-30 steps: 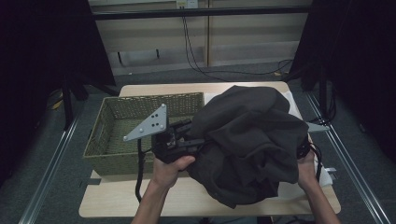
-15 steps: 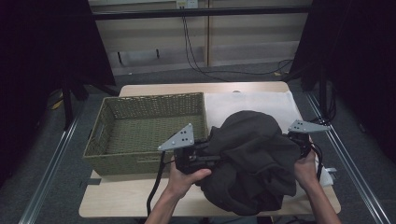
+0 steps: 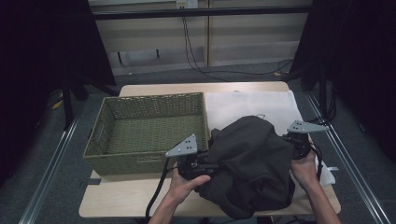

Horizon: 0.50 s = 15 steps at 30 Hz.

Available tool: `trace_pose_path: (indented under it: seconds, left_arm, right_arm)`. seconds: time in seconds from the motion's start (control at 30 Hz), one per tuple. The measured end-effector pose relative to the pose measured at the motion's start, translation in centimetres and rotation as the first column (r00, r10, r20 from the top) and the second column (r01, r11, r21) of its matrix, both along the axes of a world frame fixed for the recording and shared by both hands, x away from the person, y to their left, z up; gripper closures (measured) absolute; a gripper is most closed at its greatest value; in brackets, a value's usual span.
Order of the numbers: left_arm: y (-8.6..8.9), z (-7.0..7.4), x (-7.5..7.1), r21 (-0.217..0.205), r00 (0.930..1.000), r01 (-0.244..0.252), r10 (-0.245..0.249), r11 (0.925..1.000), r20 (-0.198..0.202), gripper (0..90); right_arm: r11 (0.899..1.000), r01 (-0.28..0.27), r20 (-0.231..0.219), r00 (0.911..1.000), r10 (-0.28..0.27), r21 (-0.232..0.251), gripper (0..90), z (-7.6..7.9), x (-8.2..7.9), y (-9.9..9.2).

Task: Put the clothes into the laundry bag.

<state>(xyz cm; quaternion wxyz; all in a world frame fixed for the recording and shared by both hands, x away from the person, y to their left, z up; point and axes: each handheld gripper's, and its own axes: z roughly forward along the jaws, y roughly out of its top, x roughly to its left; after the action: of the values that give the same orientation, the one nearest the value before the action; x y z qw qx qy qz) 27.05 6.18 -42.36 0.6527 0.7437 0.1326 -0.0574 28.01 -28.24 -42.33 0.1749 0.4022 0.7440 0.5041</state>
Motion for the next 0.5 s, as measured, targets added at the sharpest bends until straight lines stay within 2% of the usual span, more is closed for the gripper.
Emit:
trace_pose_path:
  seconds: [0.07, 0.2, 0.27, 0.3, 0.37, 0.43, 0.5]
  left_arm:
    - [0.3, -0.7, 0.0, 0.031, 1.0, -0.008, 0.008, 0.9995, -0.002, 64.8]
    - [0.8, -2.3, -0.1, 0.058, 0.9993, -0.022, 0.024, 0.9981, -0.028, 64.5]
    - [1.0, -2.9, -0.1, 0.105, 0.9994, -0.034, 0.035, 0.9939, -0.006, 64.2]
    - [0.8, -3.2, -0.2, 0.114, 0.9993, -0.034, 0.036, 0.9929, -0.015, 64.0]
    - [0.6, -3.8, -0.3, 0.143, 0.9992, -0.039, 0.039, 0.9889, 0.005, 63.7]
    - [0.4, -4.5, -0.4, 0.157, 0.9992, -0.039, 0.04, 0.9869, -0.001, 63.4]
    - [0.2, -5.3, -0.5, 0.203, 0.999, -0.044, 0.042, 0.9782, 0.015, 63.5]
  right_arm:
    - [1.0, 0.008, -0.001, 1.0, -0.008, 0.0, 87.8, 0.0, -0.1, 0.0]
    - [1.0, -0.001, 0.003, 1.0, 0.001, -0.002, 87.8, 0.1, -0.1, 0.0]
    - [1.0, -0.001, 0.002, 1.0, 0.001, -0.008, 87.8, 0.1, -0.1, 0.1]
    - [1.0, -0.002, 0.002, 1.0, 0.002, -0.009, 87.8, 0.1, -0.1, 0.2]
    - [1.0, -0.003, -0.003, 1.0, 0.003, -0.008, 87.8, 0.0, 0.0, 0.3]
    - [1.0, -0.003, -0.003, 1.0, 0.003, -0.013, 87.8, 0.0, 0.0, 0.4]
    - [1.0, -0.005, -0.003, 1.0, 0.005, -0.017, 87.8, 0.0, -0.1, 0.3]
